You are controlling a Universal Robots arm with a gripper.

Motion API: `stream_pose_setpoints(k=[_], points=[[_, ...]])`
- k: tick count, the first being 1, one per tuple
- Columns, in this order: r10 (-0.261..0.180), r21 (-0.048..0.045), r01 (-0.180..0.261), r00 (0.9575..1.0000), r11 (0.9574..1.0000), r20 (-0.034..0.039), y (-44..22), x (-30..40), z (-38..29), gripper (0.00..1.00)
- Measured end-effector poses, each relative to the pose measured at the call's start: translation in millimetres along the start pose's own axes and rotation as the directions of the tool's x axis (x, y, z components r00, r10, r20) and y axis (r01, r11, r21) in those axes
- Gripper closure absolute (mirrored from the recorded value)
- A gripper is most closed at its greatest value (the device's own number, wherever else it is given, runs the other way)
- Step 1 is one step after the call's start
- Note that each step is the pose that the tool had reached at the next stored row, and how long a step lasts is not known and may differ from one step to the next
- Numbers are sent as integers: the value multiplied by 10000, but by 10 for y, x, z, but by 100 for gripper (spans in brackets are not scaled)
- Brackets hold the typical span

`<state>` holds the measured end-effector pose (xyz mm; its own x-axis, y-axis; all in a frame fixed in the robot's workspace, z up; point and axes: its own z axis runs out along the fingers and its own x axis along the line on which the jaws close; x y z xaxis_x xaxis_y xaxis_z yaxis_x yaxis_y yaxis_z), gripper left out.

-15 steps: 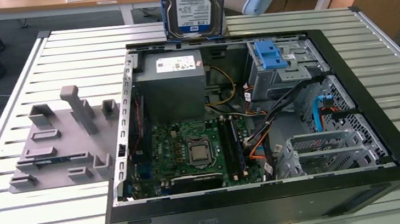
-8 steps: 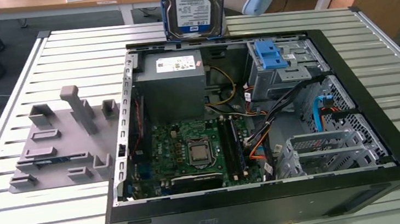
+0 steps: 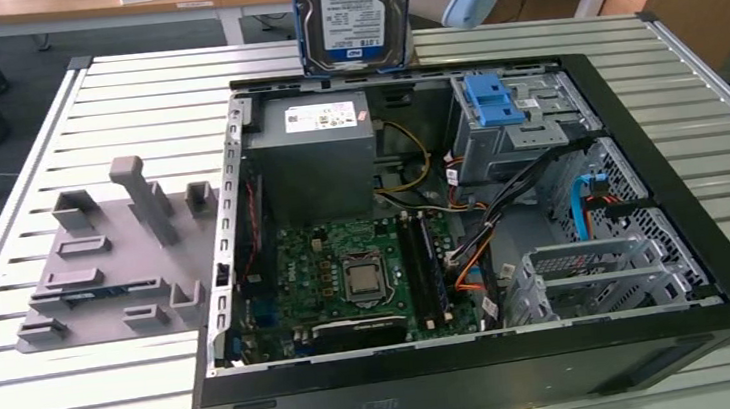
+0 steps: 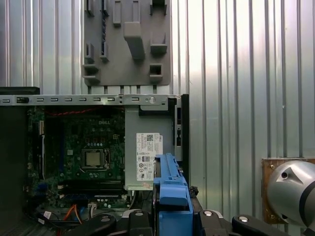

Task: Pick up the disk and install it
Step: 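Pick up the disk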

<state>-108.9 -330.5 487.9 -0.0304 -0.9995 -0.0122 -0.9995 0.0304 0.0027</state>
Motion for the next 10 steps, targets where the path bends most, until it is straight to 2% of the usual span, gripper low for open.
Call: stream_pose_setpoints(k=[10], points=[[0, 0, 0, 10000, 10000, 0, -1, 22, 0, 64]])
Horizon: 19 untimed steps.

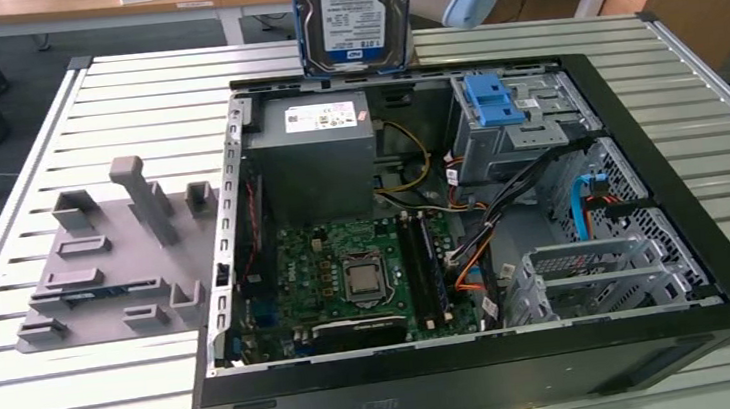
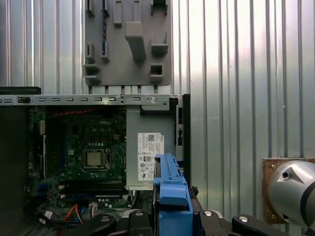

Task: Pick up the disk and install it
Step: 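Pick up the disk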

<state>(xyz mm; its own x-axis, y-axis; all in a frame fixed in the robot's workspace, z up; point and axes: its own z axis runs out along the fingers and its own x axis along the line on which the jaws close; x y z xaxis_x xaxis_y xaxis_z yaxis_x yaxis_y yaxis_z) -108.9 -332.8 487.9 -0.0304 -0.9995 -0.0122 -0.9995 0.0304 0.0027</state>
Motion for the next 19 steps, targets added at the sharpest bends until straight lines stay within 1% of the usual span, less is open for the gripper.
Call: stream_pose_setpoints(k=[19], points=[[1, 0, -1, 10000, 10000, 0, -2, 70, -1, 64]])
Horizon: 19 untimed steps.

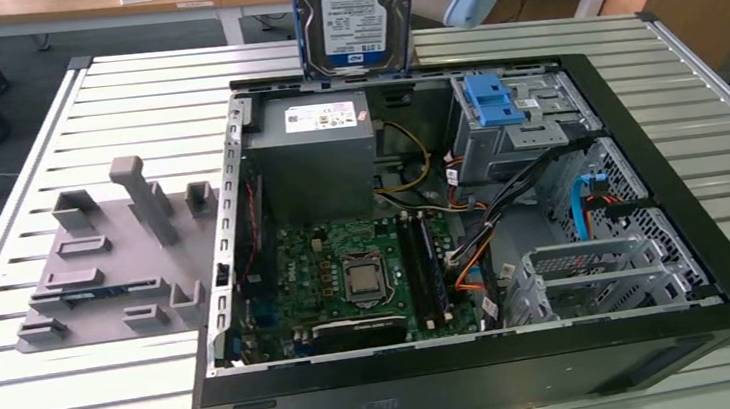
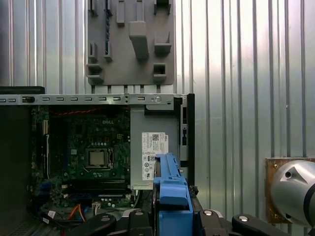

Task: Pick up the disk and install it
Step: 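Pick up the disk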

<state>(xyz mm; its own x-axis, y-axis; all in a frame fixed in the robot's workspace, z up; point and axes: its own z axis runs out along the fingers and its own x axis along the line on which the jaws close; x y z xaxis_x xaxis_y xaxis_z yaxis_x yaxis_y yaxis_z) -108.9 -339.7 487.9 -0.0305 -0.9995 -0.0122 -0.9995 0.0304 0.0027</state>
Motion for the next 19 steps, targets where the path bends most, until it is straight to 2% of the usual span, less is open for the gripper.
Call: stream_pose_setpoints(k=[19], points=[[0, 0, 0, 10000, 10000, 0, -3, 108, -1, 64]])
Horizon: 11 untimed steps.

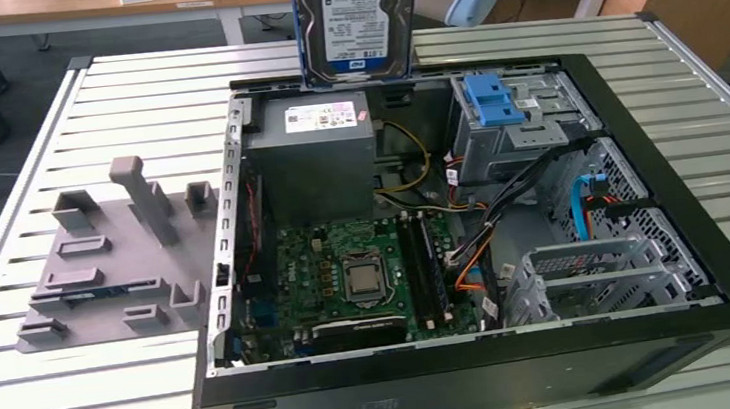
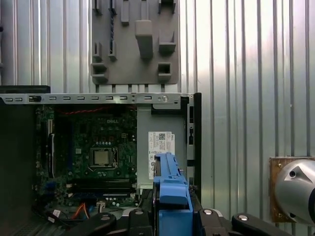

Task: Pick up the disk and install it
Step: 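Pick up the disk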

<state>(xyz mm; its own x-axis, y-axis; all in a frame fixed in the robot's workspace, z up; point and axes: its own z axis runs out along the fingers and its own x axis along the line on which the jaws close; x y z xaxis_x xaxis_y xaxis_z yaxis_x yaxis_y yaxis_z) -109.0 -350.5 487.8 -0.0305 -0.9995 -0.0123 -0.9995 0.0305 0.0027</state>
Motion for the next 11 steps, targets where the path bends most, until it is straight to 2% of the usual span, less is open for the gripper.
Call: stream_pose_setpoints(k=[11], points=[[-1, 0, 1, 10000, 10000, -1, -2, 70, -1, 64]])
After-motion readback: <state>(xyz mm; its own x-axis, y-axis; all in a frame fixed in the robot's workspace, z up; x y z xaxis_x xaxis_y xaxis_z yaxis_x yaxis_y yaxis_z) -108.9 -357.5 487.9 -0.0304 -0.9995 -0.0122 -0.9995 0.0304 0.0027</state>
